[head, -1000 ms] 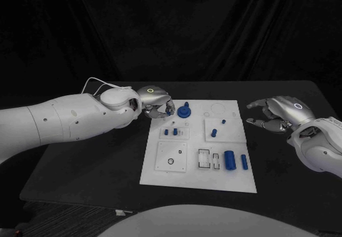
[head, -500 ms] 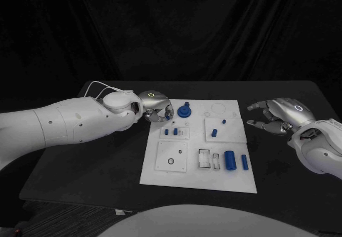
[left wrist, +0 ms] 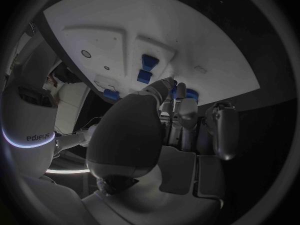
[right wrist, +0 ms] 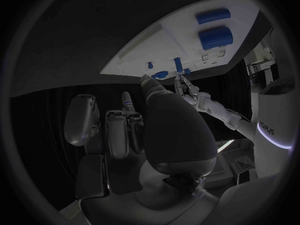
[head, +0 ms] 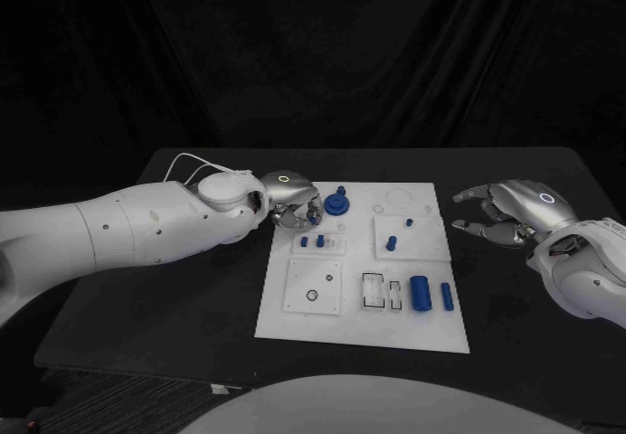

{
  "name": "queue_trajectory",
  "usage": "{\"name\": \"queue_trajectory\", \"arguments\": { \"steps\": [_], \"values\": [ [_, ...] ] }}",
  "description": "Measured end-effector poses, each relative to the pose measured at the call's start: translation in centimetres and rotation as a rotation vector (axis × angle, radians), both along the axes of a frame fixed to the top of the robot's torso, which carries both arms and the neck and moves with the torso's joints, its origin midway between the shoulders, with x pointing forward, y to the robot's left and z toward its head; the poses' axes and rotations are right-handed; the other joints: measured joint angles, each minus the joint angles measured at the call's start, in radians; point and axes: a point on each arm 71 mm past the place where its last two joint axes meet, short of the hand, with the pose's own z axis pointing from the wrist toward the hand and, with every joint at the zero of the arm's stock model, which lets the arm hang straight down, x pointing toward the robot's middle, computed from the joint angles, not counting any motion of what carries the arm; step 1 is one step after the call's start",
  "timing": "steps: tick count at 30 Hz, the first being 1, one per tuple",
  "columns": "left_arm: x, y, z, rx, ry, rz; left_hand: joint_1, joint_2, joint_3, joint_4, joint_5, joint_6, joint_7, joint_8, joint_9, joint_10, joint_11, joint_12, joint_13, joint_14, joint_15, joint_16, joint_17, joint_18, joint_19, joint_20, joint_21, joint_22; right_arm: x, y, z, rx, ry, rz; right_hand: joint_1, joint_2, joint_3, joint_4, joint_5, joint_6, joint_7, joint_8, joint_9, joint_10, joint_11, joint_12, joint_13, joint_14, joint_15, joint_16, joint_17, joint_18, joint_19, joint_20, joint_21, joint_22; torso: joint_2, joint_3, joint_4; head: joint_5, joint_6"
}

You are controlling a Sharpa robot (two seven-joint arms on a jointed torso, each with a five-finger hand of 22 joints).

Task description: Assemble the parts on the task board

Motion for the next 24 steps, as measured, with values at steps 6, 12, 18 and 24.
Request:
{"name": "queue_trajectory", "arguments": {
  "steps": [6, 12, 18, 24],
  "values": [
    [-0.07, -0.1, -0.26, -0.001, 0.003, -0.001, 0.0, 0.0, 0.0, 0.0, 0.0, 0.0, 0.0, 0.0, 0.0, 0.0, 0.0, 0.0, 0.0, 0.0, 0.0, 0.0, 0.0, 0.0, 0.0, 0.0, 0.0, 0.0, -0.02, -0.1, 0.0, 0.0, 0.0, -0.002, 0.0, 0.0, 0.0, 0.0, 0.0, 0.0, 0.0, 0.0, 0.0, 0.0, 0.0, 0.0, 0.0, 0.0, 0.0, 0.0, 0.0, 0.0, 0.0, 0.0, 0.0, 0.0, 0.0, 0.0011, -0.0015, -0.002, 0.0],
    [-0.08, -0.21, -0.33, -0.004, 0.001, -0.001, 0.0, 0.0, 0.0, 0.0, 0.0, 0.0, 0.0, -0.001, 0.0, 0.002, 0.002, 0.0, 0.0, 0.0, 0.0, 0.0, -0.002, 0.0, 0.0, 0.0, 0.0, 0.0, -0.03, -0.12, 0.0, 0.0, 0.001, -0.003, 0.0, 0.0, 0.0, 0.0, 0.0, 0.0, 0.0, 0.0, 0.0, 0.0, 0.0, 0.0, 0.0, 0.0, 0.0, 0.0, 0.0, 0.0, 0.0, 0.0, 0.0, 0.0, -0.001, 0.0014, -0.0013, -0.002, 0.0],
    [-0.08, -0.34, -0.4, -0.007, -0.001, -0.001, 0.0, 0.0, 0.0, 0.0, -0.001, 0.0, 0.0, -0.001, -0.001, 0.009, 0.001, 0.0, -0.001, 0.0, 0.0, 0.0, -0.002, 0.0, 0.0, 0.0, 0.0, 0.001, -0.03, -0.11, -0.01, 0.0, 0.001, -0.003, 0.0, 0.0, 0.0, 0.0, 0.0, 0.0, 0.0, 0.0, -0.001, 0.0, 0.0, 0.0, 0.0, -0.004, 0.004, 0.0, 0.0, 0.0, 0.0, 0.0, 0.0, 0.0, -0.001, 0.0015, -0.0012, -0.003, 0.0],
    [-0.12, -0.6, -0.5, -0.013, -0.006, -0.003, 0.0, 0.0, 0.003, -0.003, -0.001, 0.0, 0.0, -0.001, -0.002, 0.009, 0.001, 0.0, -0.002, 0.0, 0.0, 0.0, 0.0, 0.0, 0.0, 0.0, 0.0, 0.001, -0.01, -0.12, -0.02, -0.001, 0.002, -0.003, 0.0, 0.0, 0.0, 0.0, 0.0, 0.0, 0.0, 0.0, -0.001, 0.0, 0.0, 0.0, 0.0, -0.004, 0.004, 0.0, 0.0, 0.0, 0.0, 0.0, 0.0, 0.001, -0.002, 0.0014, -0.0009, -0.004, 0.0]
  ]
}}
